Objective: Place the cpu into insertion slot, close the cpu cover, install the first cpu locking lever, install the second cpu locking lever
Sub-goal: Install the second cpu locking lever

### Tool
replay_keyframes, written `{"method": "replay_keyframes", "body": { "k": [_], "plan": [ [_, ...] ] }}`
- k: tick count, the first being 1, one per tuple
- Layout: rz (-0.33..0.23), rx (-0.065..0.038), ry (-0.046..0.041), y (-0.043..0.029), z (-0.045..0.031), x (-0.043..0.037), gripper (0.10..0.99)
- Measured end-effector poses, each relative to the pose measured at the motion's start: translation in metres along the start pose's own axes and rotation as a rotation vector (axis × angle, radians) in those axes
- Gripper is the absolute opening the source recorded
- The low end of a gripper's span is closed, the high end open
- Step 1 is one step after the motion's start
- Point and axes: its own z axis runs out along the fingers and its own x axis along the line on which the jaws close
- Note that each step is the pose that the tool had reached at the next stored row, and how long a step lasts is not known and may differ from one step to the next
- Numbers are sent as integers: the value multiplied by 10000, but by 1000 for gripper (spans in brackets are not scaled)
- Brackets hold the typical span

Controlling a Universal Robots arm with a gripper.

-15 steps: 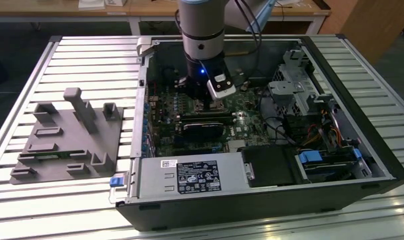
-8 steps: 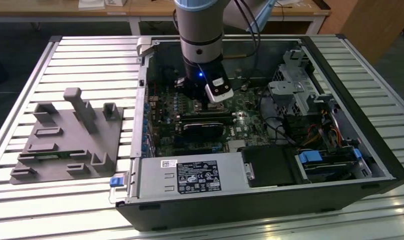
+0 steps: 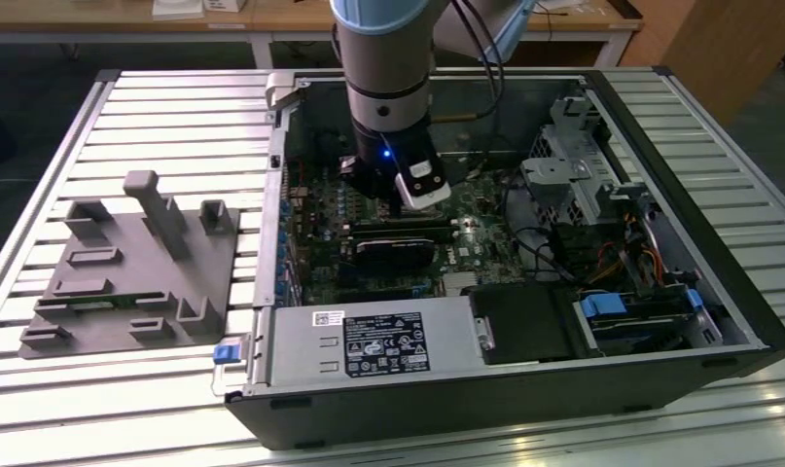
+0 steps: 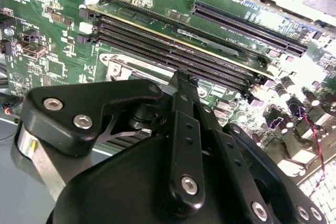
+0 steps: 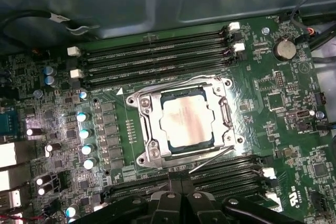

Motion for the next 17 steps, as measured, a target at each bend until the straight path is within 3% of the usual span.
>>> {"method": "replay_keyframes", "body": {
  "k": [5, 12, 17],
  "plan": [
    [6, -103, 22, -19, 18, 5, 106],
    [6, -129, 28, -24, 28, 5, 106],
    [30, -332, 70, -46, 34, 8, 106]
  ]
}}
